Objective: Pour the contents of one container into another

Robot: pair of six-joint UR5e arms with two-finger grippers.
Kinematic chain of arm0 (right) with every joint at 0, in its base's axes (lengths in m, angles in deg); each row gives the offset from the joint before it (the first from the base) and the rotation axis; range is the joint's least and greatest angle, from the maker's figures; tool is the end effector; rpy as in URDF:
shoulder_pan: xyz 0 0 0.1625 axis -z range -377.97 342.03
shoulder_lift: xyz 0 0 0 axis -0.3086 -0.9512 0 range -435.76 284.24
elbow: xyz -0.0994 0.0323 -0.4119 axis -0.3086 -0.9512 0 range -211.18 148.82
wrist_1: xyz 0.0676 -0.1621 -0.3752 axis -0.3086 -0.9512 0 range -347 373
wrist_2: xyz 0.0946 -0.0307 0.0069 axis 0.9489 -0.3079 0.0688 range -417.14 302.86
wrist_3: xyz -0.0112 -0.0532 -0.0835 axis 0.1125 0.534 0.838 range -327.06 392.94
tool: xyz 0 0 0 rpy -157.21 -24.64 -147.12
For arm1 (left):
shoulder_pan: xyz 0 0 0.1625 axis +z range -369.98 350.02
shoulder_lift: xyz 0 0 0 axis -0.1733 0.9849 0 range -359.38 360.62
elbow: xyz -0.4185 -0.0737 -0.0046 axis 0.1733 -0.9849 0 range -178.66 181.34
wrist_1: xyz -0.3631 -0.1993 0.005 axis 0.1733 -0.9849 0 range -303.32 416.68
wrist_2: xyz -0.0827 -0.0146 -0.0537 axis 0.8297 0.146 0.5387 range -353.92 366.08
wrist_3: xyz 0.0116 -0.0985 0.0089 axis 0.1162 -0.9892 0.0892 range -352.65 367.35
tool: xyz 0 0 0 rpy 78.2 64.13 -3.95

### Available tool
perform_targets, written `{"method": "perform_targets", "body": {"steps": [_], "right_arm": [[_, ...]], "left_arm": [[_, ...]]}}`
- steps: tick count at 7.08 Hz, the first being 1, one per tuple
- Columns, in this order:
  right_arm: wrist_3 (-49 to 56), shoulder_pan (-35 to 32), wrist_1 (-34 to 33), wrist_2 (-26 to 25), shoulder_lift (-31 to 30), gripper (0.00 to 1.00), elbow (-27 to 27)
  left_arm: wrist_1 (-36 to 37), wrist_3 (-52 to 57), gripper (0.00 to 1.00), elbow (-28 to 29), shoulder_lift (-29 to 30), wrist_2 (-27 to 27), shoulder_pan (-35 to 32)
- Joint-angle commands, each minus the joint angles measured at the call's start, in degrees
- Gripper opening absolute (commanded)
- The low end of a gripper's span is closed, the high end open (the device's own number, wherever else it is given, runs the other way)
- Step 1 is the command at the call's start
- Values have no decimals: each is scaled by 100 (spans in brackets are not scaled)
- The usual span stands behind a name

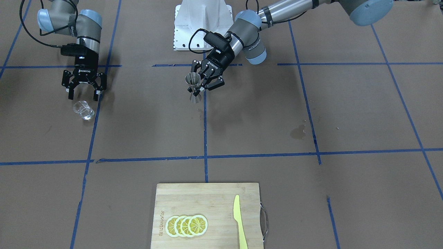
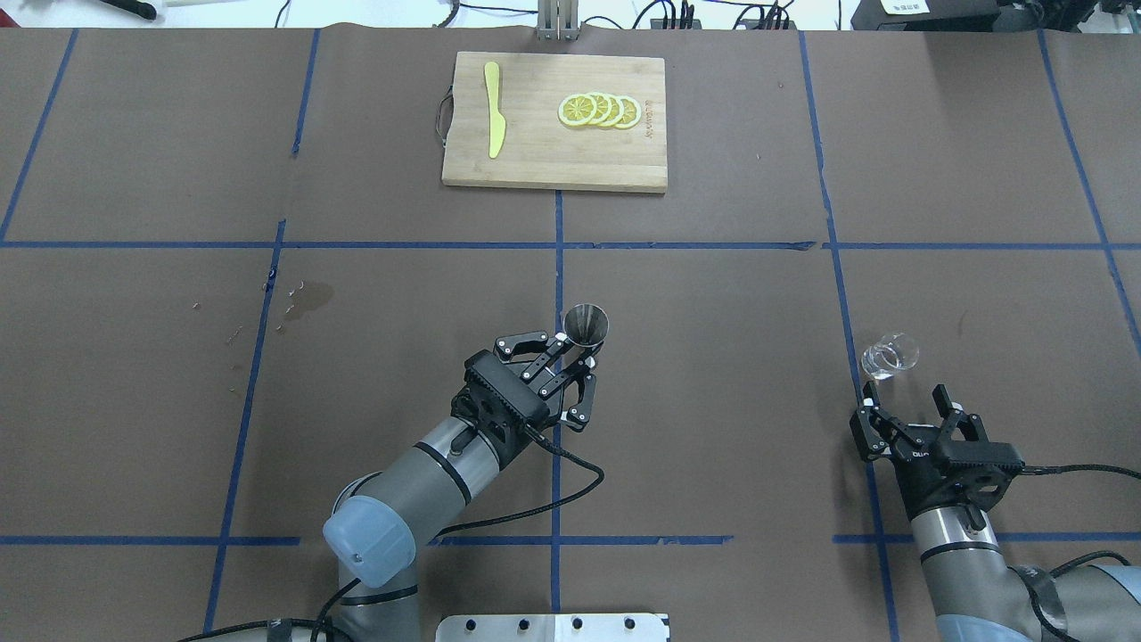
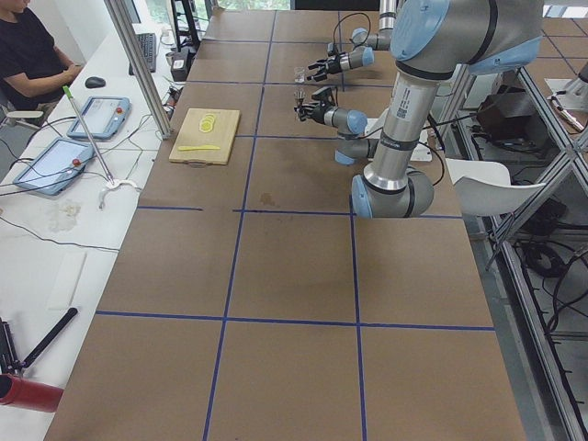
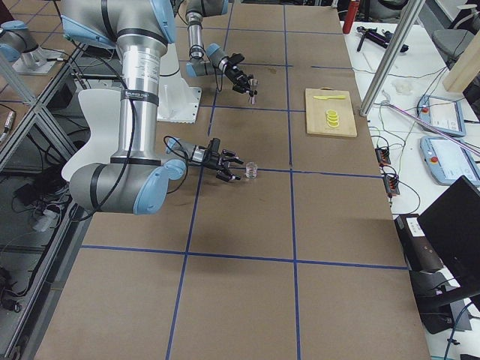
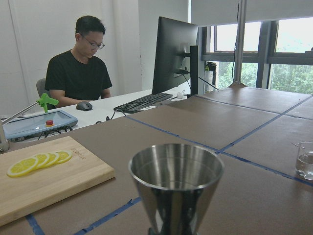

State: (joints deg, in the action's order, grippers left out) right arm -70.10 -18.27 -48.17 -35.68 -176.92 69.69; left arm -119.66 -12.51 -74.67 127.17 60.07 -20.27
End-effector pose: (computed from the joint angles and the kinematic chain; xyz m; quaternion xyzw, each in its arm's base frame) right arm -0.4138 -0.2282 0.5657 0.5197 -0.2630 0.2309 0.7793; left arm 0.6142 -0.3067 0.2330 0.6368 0.4749 0.0579 0.6047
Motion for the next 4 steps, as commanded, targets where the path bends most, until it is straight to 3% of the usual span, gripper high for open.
{"method": "perform_targets", "body": {"steps": [1,4], "right_arm": [[47,-66,0,16,227,90,-94],[56,-216,-9,33,219,90,-172]], "left_arm": [[12,0,0,-1,18,-3,0],[12,0,0,-1,44,-3,0]]}}
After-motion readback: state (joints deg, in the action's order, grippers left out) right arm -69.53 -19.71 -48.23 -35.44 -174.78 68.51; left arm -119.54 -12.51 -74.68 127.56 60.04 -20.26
